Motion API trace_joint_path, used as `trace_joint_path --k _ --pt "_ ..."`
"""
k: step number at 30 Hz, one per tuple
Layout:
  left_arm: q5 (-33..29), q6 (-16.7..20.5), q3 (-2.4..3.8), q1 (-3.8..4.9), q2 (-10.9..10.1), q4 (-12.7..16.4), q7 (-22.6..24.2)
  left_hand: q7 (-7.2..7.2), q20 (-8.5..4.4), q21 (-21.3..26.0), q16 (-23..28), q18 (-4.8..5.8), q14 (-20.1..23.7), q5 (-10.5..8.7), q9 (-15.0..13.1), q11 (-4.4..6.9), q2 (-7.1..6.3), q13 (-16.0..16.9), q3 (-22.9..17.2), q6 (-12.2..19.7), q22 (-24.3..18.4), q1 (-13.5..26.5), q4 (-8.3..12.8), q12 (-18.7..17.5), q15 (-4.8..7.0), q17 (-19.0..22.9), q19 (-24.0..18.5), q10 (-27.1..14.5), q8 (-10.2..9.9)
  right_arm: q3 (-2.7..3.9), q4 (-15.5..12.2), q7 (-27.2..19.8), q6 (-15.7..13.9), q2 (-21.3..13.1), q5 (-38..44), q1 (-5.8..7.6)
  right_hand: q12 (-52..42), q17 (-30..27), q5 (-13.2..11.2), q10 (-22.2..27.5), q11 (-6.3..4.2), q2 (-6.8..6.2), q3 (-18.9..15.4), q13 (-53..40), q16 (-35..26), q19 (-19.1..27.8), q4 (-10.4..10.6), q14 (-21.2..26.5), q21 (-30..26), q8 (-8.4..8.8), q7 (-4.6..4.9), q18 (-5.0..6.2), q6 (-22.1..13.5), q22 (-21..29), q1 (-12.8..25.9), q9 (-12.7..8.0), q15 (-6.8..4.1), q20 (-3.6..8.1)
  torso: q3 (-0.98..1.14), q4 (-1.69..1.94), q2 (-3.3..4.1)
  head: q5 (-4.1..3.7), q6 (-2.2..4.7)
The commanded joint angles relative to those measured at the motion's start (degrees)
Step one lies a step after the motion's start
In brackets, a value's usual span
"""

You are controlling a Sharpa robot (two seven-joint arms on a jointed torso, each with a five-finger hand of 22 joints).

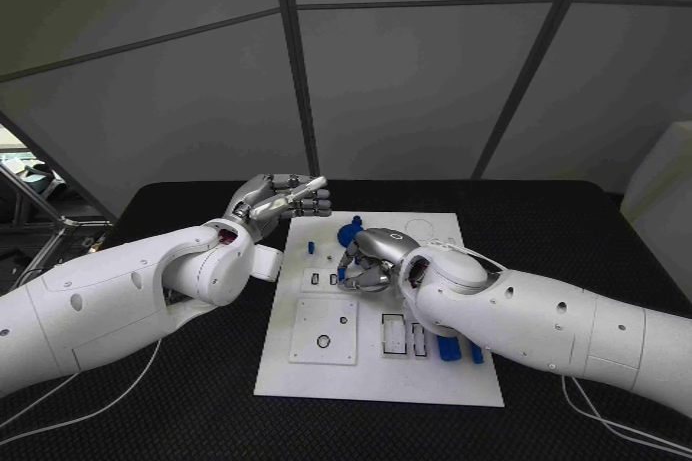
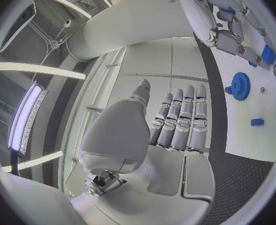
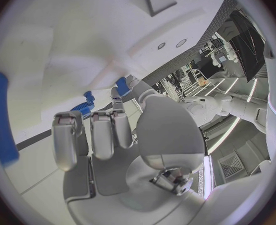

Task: Assemble the parts on the task board

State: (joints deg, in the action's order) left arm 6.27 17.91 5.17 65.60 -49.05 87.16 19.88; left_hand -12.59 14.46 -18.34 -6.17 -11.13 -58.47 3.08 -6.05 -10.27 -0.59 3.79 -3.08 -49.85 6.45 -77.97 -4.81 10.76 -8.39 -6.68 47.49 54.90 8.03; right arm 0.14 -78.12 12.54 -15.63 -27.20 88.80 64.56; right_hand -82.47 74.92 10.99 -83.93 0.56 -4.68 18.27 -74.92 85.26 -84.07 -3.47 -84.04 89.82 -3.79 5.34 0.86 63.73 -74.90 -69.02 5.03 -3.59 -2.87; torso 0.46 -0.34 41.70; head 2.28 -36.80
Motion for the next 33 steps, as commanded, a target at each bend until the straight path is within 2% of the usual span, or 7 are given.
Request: trace_joint_path --k 1,8,19,23,27,31,33 --pt "0.18 -0.65 0.05 0.08 0.05 0.02 0.03 -0.13 0.06 0.26 0.22 0.70 -0.23 -0.15 0.05 0.01 0.34 0.01 0.03 -0.34 -0.08 -0.10 0.29 -0.23 0.00 -0.09 0.22 0.26 -0.23 -0.23 0.19 1.26 1.73 -0.09 0.61 -0.24 0.51 5.65 0.00 -0.55 0.44 -0.65 -0.37 -6.08 -0.29 -5.93 -0.17 -3.87 0.18 0.39 0.36 -0.86 -1.37 -15.10 0.54 -0.41 0.40 -0.26 0.01 0.03 0.00 0.07 -0.05" --pt "0.18 -0.67 0.05 0.08 0.06 -0.02 0.03 -0.13 0.06 0.26 0.22 0.70 -0.23 -0.15 0.05 0.01 0.34 0.01 0.03 -0.34 -0.08 -0.10 0.29 -0.23 0.00 -0.09 0.22 0.26 -0.23 -0.23 0.20 1.30 1.06 0.02 0.64 -0.24 0.87 5.43 -0.02 -0.27 0.91 -1.54 -0.78 -5.70 -0.44 -5.93 -0.02 -3.82 0.18 0.36 0.88 -0.86 -3.54 -15.10 1.36 -0.77 0.81 -0.67 0.00 0.01 0.00 0.10 -0.10" --pt "0.18 -0.69 0.04 0.08 0.04 -0.09 0.00 -0.13 0.06 0.26 0.22 0.70 -0.23 -0.15 0.05 0.01 0.34 0.01 0.03 -0.34 -0.08 -0.10 0.29 -0.23 0.00 -0.09 0.22 0.26 -0.23 -0.23 0.25 1.36 -0.07 -0.03 0.64 -0.25 1.21 5.08 -0.73 -0.01 1.16 -2.41 -1.77 -5.32 -0.67 -5.93 0.84 -3.74 0.18 0.21 1.08 -0.86 -4.77 -15.10 2.92 -0.78 1.07 -1.01 0.01 -0.02 0.03 0.16 -0.09" --pt "0.18 -0.72 0.04 0.08 0.06 -0.15 -0.03 -0.13 0.06 0.26 0.22 0.70 -0.23 -0.15 0.05 0.01 0.34 0.01 0.03 -0.34 -0.08 -0.10 0.29 -0.23 0.00 -0.09 0.22 0.26 -0.23 -0.23 0.19 1.22 -0.93 -0.07 0.59 -0.25 1.60 4.80 -1.38 0.29 1.27 -3.46 -2.85 -4.88 -0.86 -5.93 1.48 -3.68 0.18 0.28 1.18 -0.86 -5.79 -15.10 3.83 -0.82 1.15 -1.11 0.00 0.00 0.00 0.10 -0.08" --pt "0.19 -0.73 0.03 0.07 0.05 -0.29 -0.41 -0.14 0.06 0.28 0.31 0.70 -0.27 -0.15 0.07 0.00 0.38 0.01 0.11 -0.33 -0.13 -0.03 0.31 -0.30 0.00 -0.10 0.24 0.26 -0.30 -0.23 -0.28 0.05 -4.23 -0.44 -0.07 -0.26 2.05 4.35 -4.60 0.69 1.69 -5.29 -5.23 -4.37 -1.17 -5.93 3.14 -3.56 0.18 0.31 1.65 -0.86 -8.63 -15.10 4.24 -1.02 1.45 -1.35 0.02 0.02 -0.02 0.05 -0.04" --pt "1.12 -0.89 0.03 0.07 0.00 -0.64 -1.39 0.04 -0.33 -0.45 -0.29 0.59 -2.38 -0.13 0.10 0.22 0.52 0.04 0.49 -0.63 0.02 0.07 0.61 -0.52 0.52 -0.58 1.71 0.57 -0.53 -0.22 -1.25 -2.47 -7.90 -1.30 -1.37 -0.29 2.57 4.29 -4.76 1.19 2.07 -6.40 -7.92 -3.77 -1.29 -5.93 5.78 -3.53 0.18 0.19 2.07 -0.86 -10.58 -15.10 2.26 -0.90 1.75 -1.68 0.10 0.02 -0.08 0.10 0.02" --pt "2.71 -1.30 0.03 0.07 -0.08 -0.90 -2.44 0.39 -1.03 -1.55 -1.45 0.54 -5.19 0.04 -0.08 0.78 0.74 0.25 0.83 -1.61 0.39 0.44 0.59 -0.12 1.33 -1.30 3.67 1.86 -0.29 -0.21 -2.27 -5.31 -10.10 -2.29 -3.08 -0.30 2.89 4.40 -4.68 1.46 2.30 -6.64 -8.77 -3.41 -1.26 -5.93 7.22 -3.54 0.18 0.17 2.29 -0.86 -11.80 -15.10 0.76 -0.92 1.95 -1.80 0.14 0.00 -0.12 0.15 0.09"
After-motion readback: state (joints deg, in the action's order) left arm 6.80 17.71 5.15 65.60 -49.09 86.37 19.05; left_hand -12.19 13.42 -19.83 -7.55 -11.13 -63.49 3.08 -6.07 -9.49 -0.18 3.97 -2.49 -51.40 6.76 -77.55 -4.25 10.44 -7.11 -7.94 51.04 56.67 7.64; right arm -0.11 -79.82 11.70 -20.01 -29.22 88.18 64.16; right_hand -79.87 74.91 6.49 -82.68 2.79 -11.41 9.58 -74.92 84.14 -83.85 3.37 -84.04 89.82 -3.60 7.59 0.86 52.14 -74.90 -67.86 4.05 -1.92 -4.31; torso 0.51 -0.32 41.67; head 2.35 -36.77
